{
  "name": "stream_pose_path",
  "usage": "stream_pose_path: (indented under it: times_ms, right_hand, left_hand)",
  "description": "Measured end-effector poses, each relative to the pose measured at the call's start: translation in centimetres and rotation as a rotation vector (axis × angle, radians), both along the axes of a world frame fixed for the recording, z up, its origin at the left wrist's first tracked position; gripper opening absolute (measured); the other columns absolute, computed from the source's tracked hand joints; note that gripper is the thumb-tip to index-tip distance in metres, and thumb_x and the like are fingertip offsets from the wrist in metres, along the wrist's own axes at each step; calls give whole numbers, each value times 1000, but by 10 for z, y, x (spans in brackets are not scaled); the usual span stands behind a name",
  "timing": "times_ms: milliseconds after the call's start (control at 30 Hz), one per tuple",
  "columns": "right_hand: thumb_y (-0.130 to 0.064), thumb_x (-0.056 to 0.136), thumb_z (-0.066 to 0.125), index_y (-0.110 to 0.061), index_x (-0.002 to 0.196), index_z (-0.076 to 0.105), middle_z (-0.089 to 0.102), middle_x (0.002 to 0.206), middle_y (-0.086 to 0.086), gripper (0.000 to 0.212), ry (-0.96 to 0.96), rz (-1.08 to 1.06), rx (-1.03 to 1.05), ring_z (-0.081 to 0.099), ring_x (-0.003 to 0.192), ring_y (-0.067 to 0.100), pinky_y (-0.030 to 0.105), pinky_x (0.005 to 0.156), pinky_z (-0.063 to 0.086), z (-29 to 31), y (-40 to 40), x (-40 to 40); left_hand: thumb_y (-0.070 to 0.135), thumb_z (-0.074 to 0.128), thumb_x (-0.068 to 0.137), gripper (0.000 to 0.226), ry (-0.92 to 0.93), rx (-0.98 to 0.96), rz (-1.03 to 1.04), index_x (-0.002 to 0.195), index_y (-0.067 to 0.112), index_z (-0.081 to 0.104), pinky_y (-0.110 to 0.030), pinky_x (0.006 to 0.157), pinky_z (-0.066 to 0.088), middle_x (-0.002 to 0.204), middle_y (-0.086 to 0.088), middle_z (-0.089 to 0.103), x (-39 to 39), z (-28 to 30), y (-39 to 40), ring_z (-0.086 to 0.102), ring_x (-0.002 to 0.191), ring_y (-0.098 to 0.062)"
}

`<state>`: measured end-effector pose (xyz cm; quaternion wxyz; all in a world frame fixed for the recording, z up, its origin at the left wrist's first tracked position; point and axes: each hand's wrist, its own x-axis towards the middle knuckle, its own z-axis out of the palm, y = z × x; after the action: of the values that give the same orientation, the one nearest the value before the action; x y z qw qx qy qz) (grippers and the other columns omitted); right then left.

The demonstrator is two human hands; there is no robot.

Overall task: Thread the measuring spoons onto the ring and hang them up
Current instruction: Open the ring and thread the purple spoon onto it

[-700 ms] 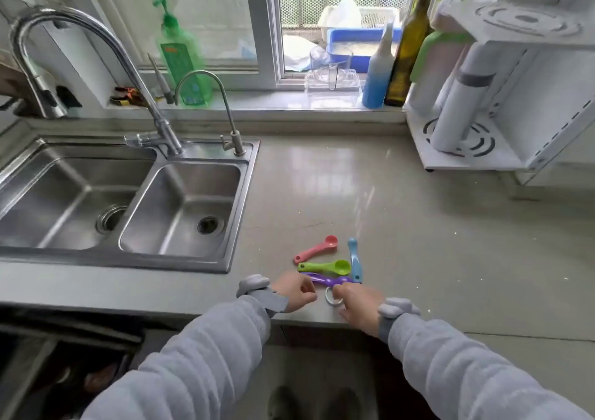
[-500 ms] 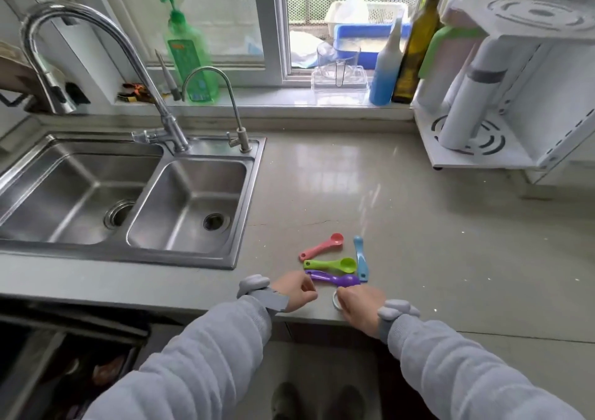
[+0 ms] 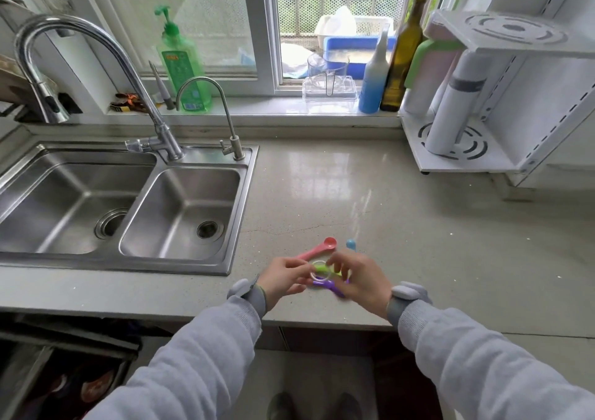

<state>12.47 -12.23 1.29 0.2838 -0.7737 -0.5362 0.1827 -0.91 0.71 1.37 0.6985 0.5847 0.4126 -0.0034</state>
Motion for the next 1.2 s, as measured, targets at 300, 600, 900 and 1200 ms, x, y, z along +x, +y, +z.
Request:
stream_pose_path:
  times_ms: [300, 600, 900, 1200]
  right_hand:
    - [-21, 89, 60, -2, 91, 67, 66, 73, 9, 21, 1058, -407, -72, 63, 60, 15, 22, 58, 56, 15, 4, -3]
    - [-8, 83, 65, 0, 83, 66, 66, 70, 12, 8, 832, -292, -9, 63, 59, 17, 22, 56, 56, 21, 9, -6]
    - [-7, 82, 66, 4, 80, 62, 63, 66, 10, 12, 707, -261, 90, 59, 54, 10, 20, 53, 51, 16, 4, -10]
    - [-15, 89, 58, -6, 83, 66, 61, 67, 7, 13, 775, -375, -13, 55, 52, 12, 19, 49, 47, 6, 7, 7]
  left_hand:
    - [15, 66, 86, 29, -125, 51, 155, 105, -7, 66, -20, 66, 59, 84, -12, 67, 4, 9, -6, 66, 66, -12]
    - [26, 61, 88, 22, -98, 133, 75, 99, 8, 70, -15, 58, 54, 77, 3, 68, 3, 19, -11, 62, 64, -4]
    - [15, 54, 92, 18, -138, -137, 266, 92, 2, 67, -17, 57, 49, 69, -2, 59, 13, 17, -25, 58, 64, -10]
    - [12, 53, 93, 16, -108, 97, 218, 89, 3, 66, -18, 57, 49, 69, -5, 60, 20, 15, -9, 55, 51, -5]
